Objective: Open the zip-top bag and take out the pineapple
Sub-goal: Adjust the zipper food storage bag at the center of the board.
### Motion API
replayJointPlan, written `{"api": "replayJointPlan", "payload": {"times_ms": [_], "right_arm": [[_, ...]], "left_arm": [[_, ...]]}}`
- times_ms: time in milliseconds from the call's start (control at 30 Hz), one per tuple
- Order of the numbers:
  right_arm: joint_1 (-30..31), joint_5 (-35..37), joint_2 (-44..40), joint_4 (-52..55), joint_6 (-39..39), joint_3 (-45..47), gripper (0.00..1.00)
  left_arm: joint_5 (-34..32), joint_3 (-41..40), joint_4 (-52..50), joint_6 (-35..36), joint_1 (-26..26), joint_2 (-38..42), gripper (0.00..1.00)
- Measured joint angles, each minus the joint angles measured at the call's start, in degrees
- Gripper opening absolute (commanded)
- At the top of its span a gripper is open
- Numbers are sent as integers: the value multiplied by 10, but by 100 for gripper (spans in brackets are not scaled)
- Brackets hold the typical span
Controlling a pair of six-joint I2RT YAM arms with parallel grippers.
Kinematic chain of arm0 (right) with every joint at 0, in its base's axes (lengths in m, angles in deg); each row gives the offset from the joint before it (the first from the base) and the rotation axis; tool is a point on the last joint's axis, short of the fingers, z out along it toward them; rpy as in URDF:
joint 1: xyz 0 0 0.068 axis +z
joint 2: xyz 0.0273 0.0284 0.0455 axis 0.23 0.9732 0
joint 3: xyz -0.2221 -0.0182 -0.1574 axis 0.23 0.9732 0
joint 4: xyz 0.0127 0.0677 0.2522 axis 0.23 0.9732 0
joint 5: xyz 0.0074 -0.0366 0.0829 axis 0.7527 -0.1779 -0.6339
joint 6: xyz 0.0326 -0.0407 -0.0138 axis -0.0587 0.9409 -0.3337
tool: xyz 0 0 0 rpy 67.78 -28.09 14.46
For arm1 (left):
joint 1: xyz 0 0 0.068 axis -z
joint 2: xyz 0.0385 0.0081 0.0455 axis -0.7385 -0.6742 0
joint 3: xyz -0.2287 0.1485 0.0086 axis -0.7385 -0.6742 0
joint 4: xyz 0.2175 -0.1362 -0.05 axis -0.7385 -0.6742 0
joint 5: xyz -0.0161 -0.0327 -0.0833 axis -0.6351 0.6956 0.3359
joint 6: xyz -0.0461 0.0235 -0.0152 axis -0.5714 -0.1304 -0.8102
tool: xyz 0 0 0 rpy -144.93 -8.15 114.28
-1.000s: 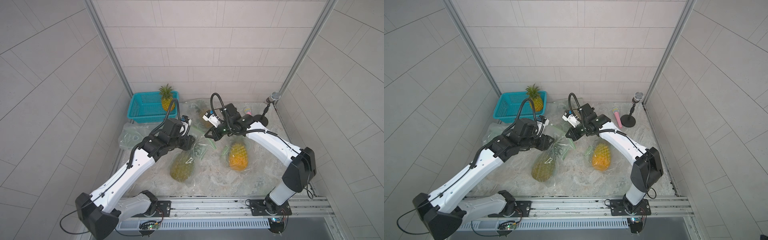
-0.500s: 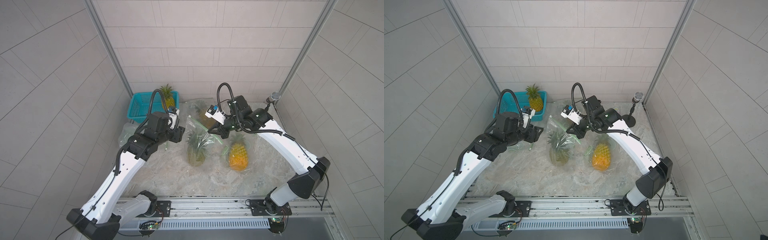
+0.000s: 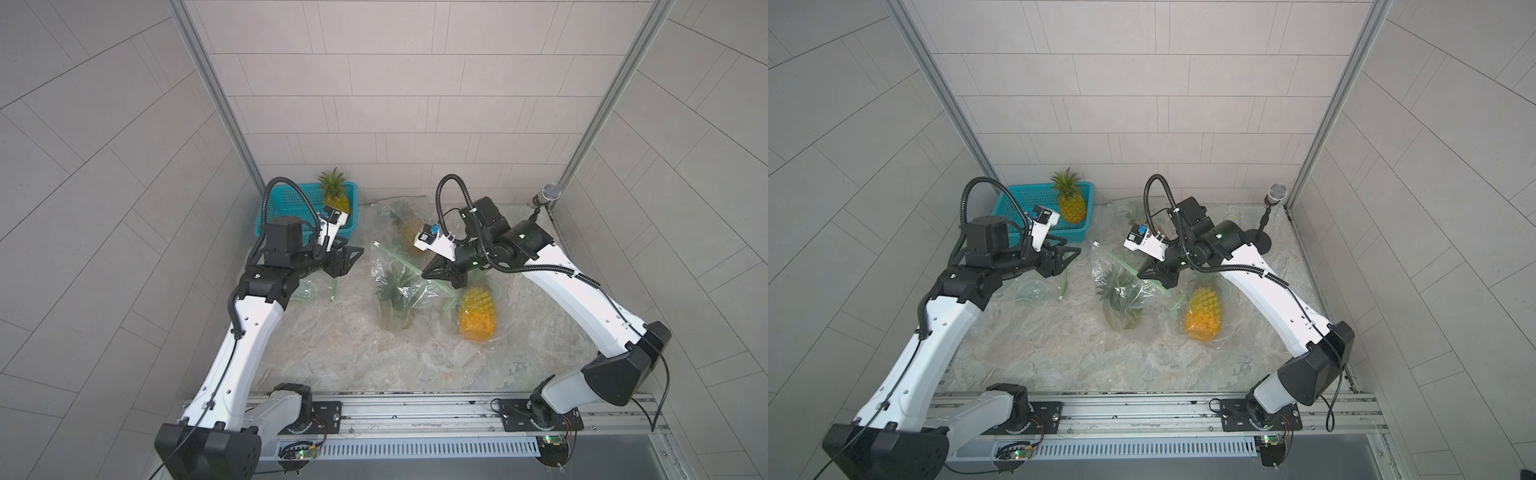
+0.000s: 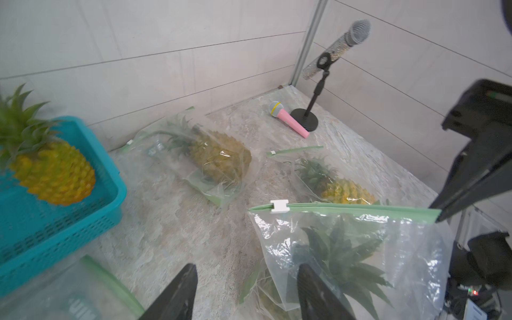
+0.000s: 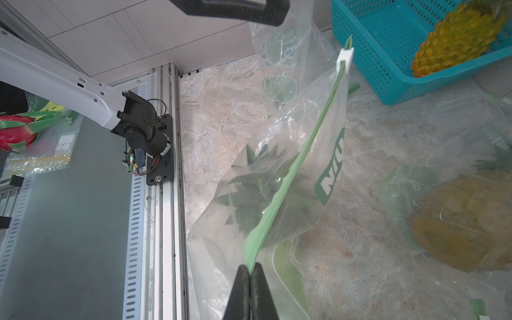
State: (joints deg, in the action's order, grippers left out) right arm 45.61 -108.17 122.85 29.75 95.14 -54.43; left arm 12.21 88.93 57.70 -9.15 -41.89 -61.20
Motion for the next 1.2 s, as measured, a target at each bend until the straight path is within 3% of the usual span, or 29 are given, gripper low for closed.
{"api": "replayJointPlan", "payload": {"times_ms": [233, 467, 800, 1033, 1200], "right_arm": [[0, -11, -11, 13, 26, 9, 0], [0, -22, -11, 26, 41, 9, 0], [1, -26, -10, 38, 43, 5, 0], [3, -26, -7, 38, 43, 3, 0], [3, -26, -7, 38, 43, 2, 0]], "left_arm": [[123, -6, 54, 131, -29, -63, 59], [191, -4, 75, 233, -31, -114, 59], [223, -4, 108, 279, -14, -115, 55], [245, -5, 110, 291, -6, -115, 36], [249, -6, 92, 310, -3, -115, 35]]}}
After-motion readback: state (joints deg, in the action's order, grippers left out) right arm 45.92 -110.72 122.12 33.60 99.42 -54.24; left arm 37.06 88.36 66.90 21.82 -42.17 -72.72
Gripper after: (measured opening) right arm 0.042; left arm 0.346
